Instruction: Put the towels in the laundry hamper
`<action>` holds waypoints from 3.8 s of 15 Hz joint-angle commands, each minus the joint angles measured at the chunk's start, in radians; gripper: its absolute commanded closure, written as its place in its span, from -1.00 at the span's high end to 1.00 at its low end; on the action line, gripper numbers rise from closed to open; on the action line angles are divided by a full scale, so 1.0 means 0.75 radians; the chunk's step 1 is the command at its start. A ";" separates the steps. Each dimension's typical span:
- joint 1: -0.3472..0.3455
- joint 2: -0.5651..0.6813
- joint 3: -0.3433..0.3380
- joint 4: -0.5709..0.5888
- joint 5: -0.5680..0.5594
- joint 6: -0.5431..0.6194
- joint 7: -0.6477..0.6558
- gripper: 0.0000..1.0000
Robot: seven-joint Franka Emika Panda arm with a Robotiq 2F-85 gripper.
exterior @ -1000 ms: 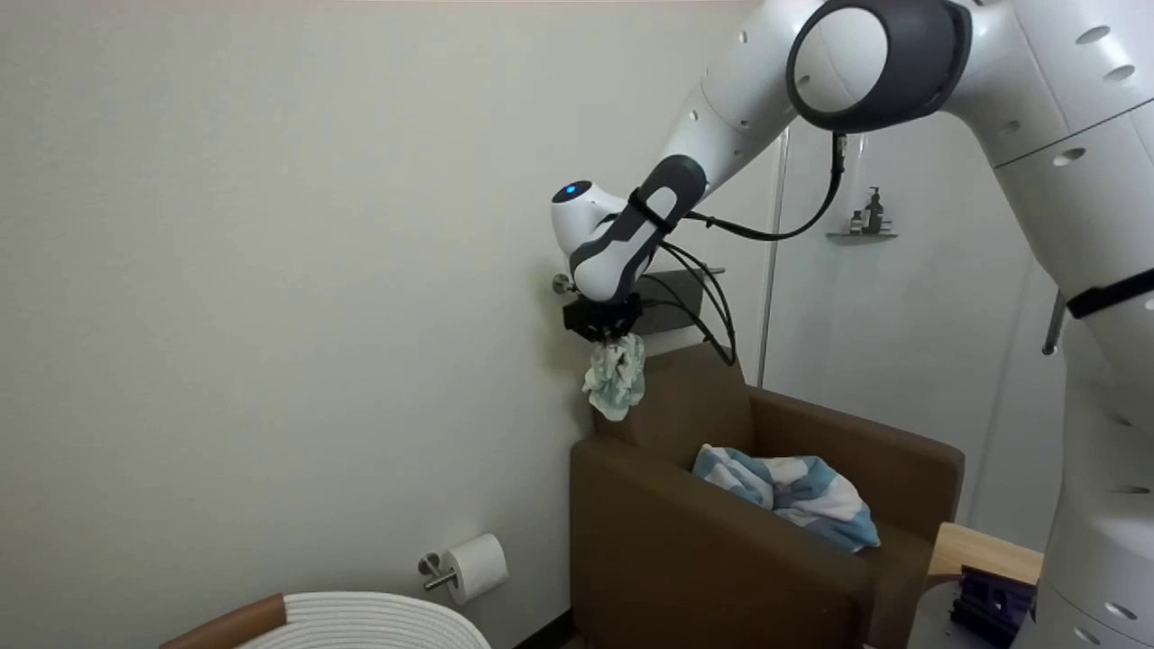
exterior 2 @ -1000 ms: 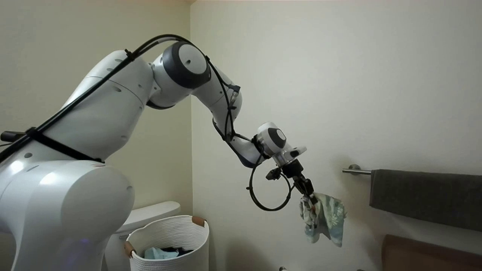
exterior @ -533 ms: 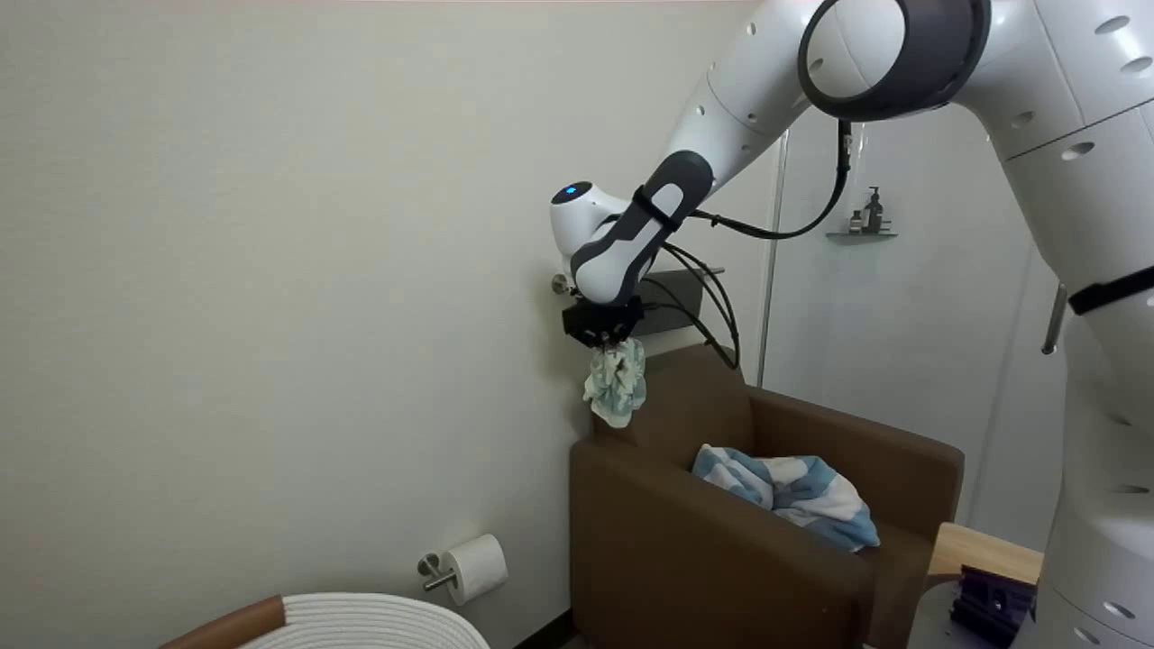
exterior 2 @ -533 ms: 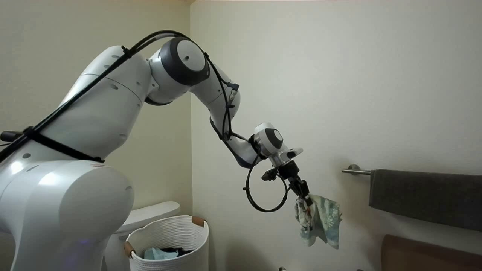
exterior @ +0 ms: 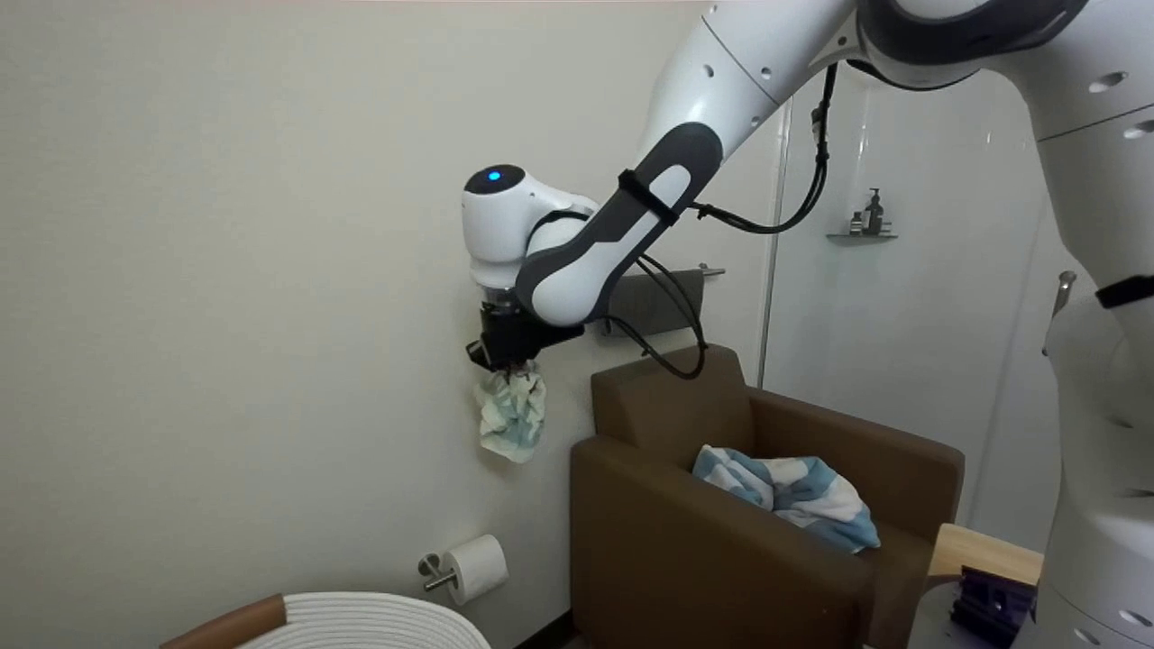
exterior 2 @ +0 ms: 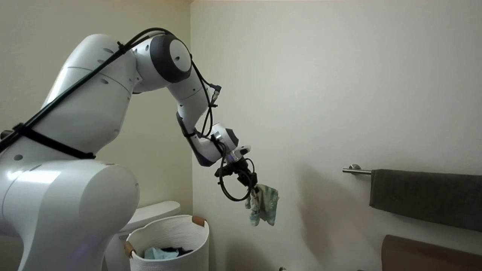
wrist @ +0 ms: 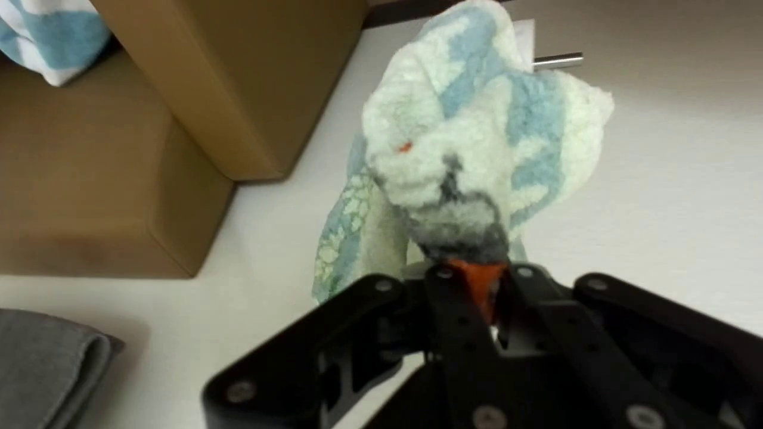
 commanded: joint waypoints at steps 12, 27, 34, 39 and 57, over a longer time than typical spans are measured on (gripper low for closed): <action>-0.039 -0.106 0.267 -0.227 0.059 0.583 -0.123 -0.76; -0.050 0.120 0.669 -0.293 0.673 0.755 -0.840 -0.83; -0.230 0.272 1.000 -0.227 0.888 0.839 -1.195 -0.85; -0.179 0.224 0.895 -0.226 0.896 0.782 -1.225 0.09; 0.580 -0.186 -0.884 -0.374 -0.126 0.489 -0.362 1.00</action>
